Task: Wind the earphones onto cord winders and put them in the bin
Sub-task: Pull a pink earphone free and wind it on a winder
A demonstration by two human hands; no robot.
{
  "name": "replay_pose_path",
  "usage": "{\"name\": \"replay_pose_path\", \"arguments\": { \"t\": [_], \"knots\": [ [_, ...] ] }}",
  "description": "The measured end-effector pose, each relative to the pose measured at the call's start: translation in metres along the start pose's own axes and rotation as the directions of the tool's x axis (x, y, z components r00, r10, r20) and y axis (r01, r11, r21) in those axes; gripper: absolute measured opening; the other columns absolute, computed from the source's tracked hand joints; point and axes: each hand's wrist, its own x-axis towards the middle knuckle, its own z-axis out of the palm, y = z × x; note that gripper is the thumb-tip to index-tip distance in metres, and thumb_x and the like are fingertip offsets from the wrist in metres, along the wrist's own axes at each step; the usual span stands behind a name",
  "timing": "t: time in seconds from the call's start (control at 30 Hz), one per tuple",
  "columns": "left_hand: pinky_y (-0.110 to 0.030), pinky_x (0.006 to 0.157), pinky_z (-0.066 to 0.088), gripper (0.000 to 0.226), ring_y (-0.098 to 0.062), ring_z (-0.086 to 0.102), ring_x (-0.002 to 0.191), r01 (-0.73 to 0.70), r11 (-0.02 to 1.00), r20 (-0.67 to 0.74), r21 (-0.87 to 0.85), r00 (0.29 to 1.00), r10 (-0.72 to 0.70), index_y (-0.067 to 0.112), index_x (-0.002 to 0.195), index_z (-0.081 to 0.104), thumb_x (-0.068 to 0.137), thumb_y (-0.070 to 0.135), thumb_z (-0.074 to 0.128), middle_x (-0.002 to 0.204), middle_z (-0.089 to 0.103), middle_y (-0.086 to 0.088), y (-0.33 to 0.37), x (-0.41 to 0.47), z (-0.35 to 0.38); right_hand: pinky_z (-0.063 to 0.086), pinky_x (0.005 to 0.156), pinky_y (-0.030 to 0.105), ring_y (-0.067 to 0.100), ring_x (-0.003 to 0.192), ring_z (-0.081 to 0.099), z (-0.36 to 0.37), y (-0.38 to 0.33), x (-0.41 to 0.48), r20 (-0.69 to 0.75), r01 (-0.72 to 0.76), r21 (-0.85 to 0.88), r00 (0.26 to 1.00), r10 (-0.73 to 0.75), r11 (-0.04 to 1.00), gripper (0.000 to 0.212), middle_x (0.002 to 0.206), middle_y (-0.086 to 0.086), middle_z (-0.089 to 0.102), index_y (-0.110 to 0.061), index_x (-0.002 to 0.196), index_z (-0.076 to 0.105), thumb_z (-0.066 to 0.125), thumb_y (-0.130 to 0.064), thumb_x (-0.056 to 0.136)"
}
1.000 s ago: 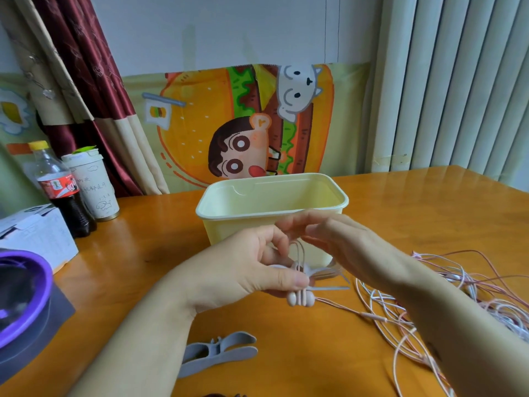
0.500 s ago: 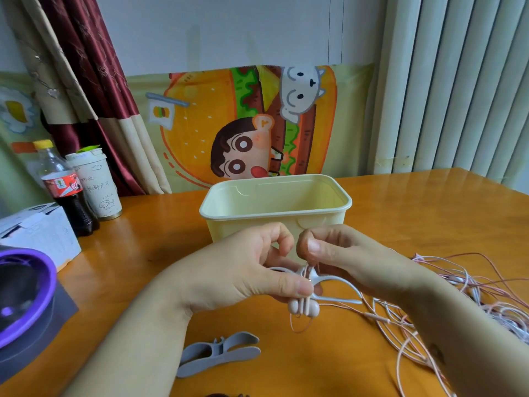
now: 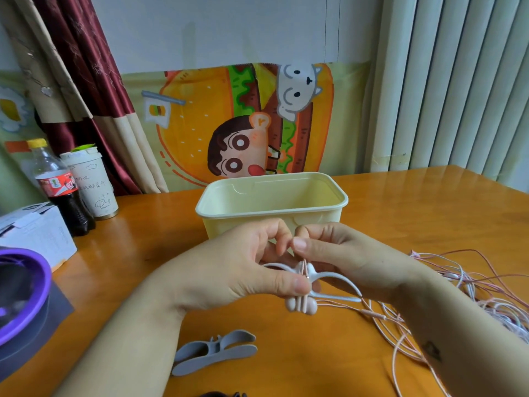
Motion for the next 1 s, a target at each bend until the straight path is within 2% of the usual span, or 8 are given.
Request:
{"name": "replay_pose_path", "arguments": {
  "t": [0.23,0.4,0.47,0.6,0.7,0.8,0.9,1.0],
  "knots": [
    [-0.023,0.067,0.055,0.031,-0.02,0.072,0.077,-0.055,0.998,-0.079,-0.006,0.995,0.054,0.039,0.067,0.052,0.061,0.031,0.081,0.083,0.075,-0.006,0.007,-0.008,-0.01,0.041,0.06,0.025,0.017,0.061,0.049,0.004,0.006,0.006,-0.084,0.013,0.029,0.996,-0.011,0.999,0.042,0.069,0.013,0.055,-0.014,0.07,0.065,0.081,-0.052,0.063],
    [-0.017,0.072,0.054,0.044,-0.015,0.073,0.08,-0.066,0.996,-0.3,-0.052,0.953,0.047,0.02,0.099,0.058,0.067,0.02,0.088,0.088,0.077,-0.008,0.007,-0.008,-0.018,0.021,0.046,0.019,0.008,0.047,0.022,0.015,0.01,0.011,-0.238,0.054,0.042,0.97,-0.042,0.998,0.023,0.05,-0.006,0.031,-0.024,0.064,0.07,0.062,-0.031,0.084],
    [-0.012,0.073,0.052,0.041,-0.01,0.073,0.088,-0.08,0.996,-0.376,-0.041,0.925,0.059,0.021,0.107,0.063,0.068,0.021,0.075,0.092,0.077,-0.002,0.007,-0.007,-0.019,0.02,0.046,0.02,0.008,0.048,0.021,0.022,0.009,0.011,-0.275,0.075,0.035,0.959,-0.062,0.997,0.024,0.051,-0.006,0.031,-0.026,0.068,0.073,0.061,-0.032,0.088],
    [-0.011,0.074,0.051,0.032,-0.01,0.073,0.085,-0.065,0.998,-0.389,0.004,0.919,0.062,0.021,0.103,0.071,0.071,0.026,0.066,0.089,0.077,-0.005,0.004,-0.009,-0.025,0.025,0.046,0.016,0.004,0.046,0.029,0.029,0.0,0.009,-0.407,0.019,-0.384,0.894,-0.188,0.923,0.022,0.05,-0.01,0.035,-0.024,0.085,0.074,0.054,-0.03,0.093],
    [-0.017,0.077,0.054,0.032,-0.018,0.073,0.085,-0.054,0.998,-0.347,-0.011,0.937,0.046,0.023,0.096,0.077,0.07,0.041,0.075,0.09,0.076,-0.011,-0.001,-0.012,-0.032,0.022,0.046,0.016,0.006,0.046,0.026,0.032,-0.006,0.006,-0.386,0.036,-0.526,0.88,-0.276,0.85,0.025,0.05,-0.007,0.031,-0.015,0.094,0.075,0.055,-0.03,0.094],
    [-0.018,0.078,0.054,0.042,-0.018,0.073,0.088,-0.074,0.993,-0.331,-0.09,0.943,0.04,0.024,0.098,0.077,0.063,0.047,0.082,0.091,0.075,-0.014,-0.004,-0.012,-0.033,0.022,0.047,0.018,0.006,0.049,0.026,0.034,-0.005,0.005,-0.379,0.058,-0.548,0.872,-0.31,0.834,0.025,0.052,-0.005,0.031,-0.013,0.092,0.075,0.056,-0.029,0.094],
    [-0.018,0.071,0.055,0.028,-0.016,0.072,0.084,-0.126,0.944,-0.369,-0.303,0.929,0.005,0.011,0.094,0.075,0.069,0.022,0.071,0.089,0.075,-0.013,-0.003,-0.007,-0.027,0.023,0.047,0.018,0.006,0.051,0.027,0.035,-0.001,0.008,-0.368,0.061,-0.528,0.883,-0.293,0.847,0.028,0.054,-0.004,0.032,-0.014,0.081,0.074,0.055,-0.031,0.093],
    [-0.018,0.07,0.056,0.026,-0.013,0.071,0.079,-0.148,0.914,-0.388,-0.378,0.921,-0.011,0.008,0.094,0.072,0.07,0.014,0.064,0.085,0.074,-0.01,-0.001,-0.003,-0.02,0.027,0.046,0.012,0.004,0.045,0.033,0.036,0.002,0.009,-0.38,0.07,-0.519,0.874,-0.303,0.852,0.038,0.047,-0.009,0.039,-0.039,0.057,0.066,0.055,-0.032,0.092]
  ]
}}
